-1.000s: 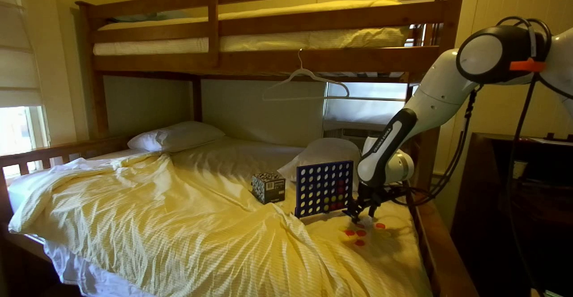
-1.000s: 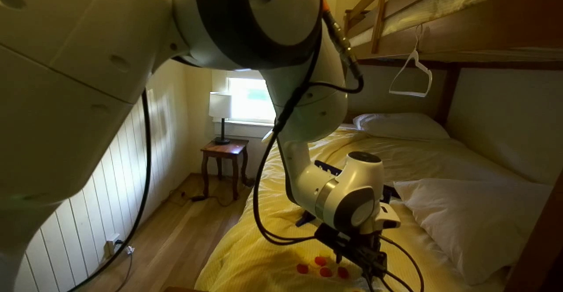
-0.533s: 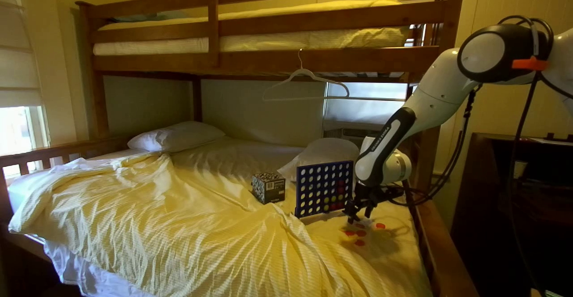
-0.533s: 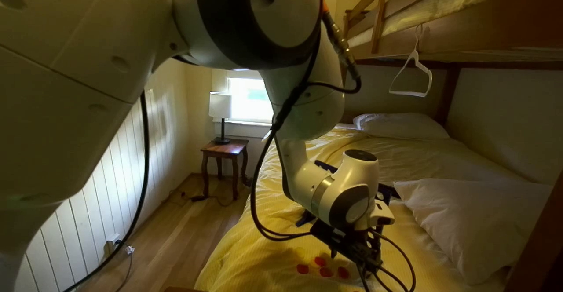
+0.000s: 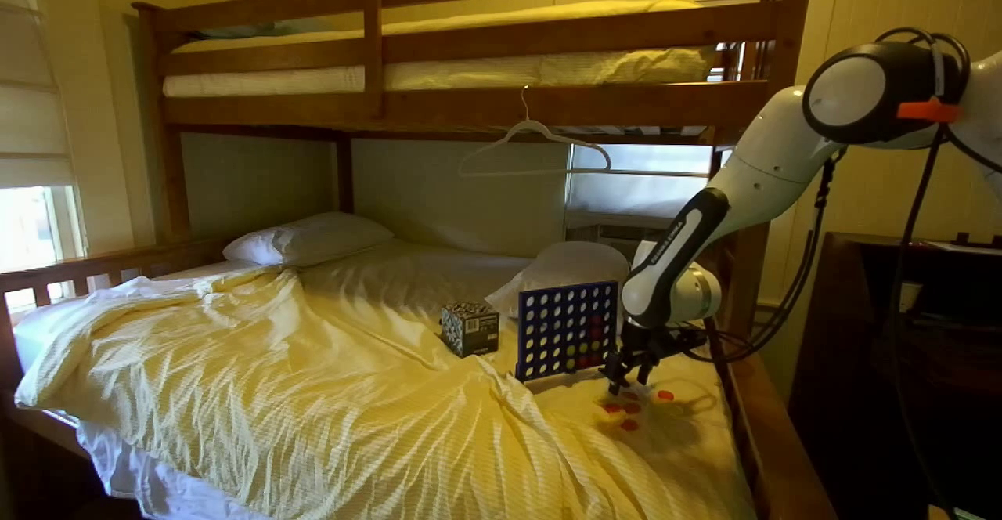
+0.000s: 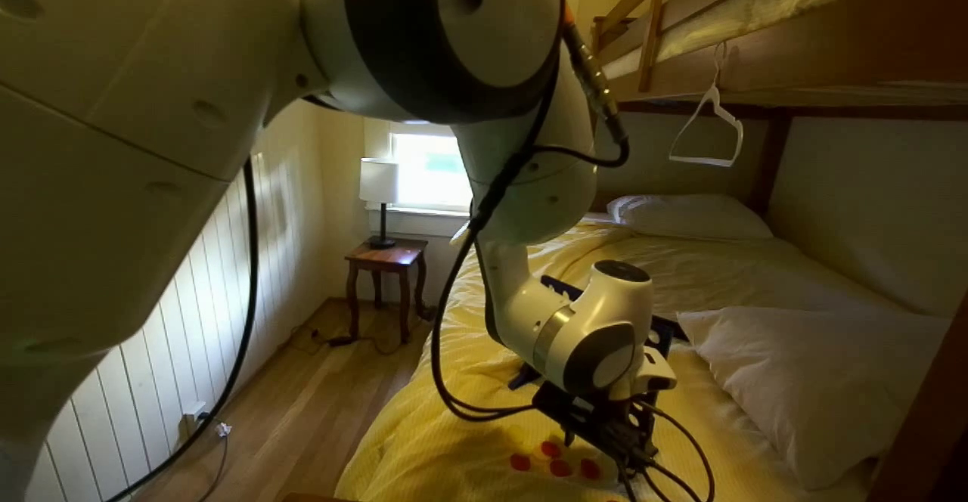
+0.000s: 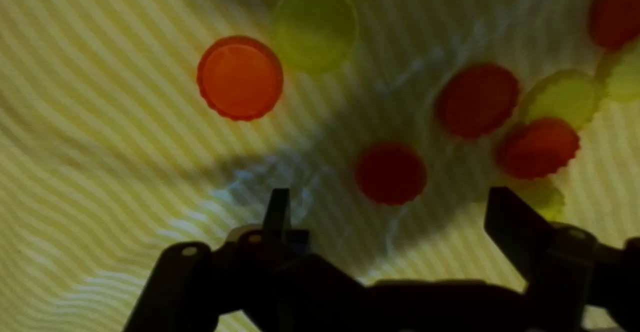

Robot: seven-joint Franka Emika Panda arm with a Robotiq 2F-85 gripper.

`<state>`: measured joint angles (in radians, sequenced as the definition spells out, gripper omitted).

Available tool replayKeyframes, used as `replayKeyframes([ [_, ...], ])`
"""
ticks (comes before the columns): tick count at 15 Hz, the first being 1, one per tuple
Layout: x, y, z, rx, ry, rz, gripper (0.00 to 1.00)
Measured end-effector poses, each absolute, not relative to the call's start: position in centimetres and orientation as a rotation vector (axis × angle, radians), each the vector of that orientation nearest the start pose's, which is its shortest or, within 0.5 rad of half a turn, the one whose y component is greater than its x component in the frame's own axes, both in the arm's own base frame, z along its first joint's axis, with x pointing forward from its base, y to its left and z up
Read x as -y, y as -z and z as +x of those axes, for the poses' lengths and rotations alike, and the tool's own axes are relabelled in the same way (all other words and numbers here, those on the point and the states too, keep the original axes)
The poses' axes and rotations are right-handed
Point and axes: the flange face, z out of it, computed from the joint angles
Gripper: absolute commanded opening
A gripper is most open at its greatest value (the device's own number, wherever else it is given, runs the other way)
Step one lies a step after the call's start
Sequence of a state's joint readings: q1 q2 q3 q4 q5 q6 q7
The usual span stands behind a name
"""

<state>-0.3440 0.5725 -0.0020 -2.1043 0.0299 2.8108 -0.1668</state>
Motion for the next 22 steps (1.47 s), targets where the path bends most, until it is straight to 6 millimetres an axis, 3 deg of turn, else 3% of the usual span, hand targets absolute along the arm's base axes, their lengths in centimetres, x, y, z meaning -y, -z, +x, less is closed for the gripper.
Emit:
replayKeyframes([
  [4,20.0,-15.0,55.0,-0.284,0.207,-3.119,0.99],
  [6,20.1,-14.9,54.9,-0.269,0.208,-3.111,0.92],
  [10,20.3,-14.6,54.8,-0.258,0.205,-3.103,0.59],
  [19,20.6,-14.3,54.7,-0.264,0.210,-3.098,0.63],
  [22,20.8,-14.4,54.8,-0.270,0.218,-3.096,0.58],
])
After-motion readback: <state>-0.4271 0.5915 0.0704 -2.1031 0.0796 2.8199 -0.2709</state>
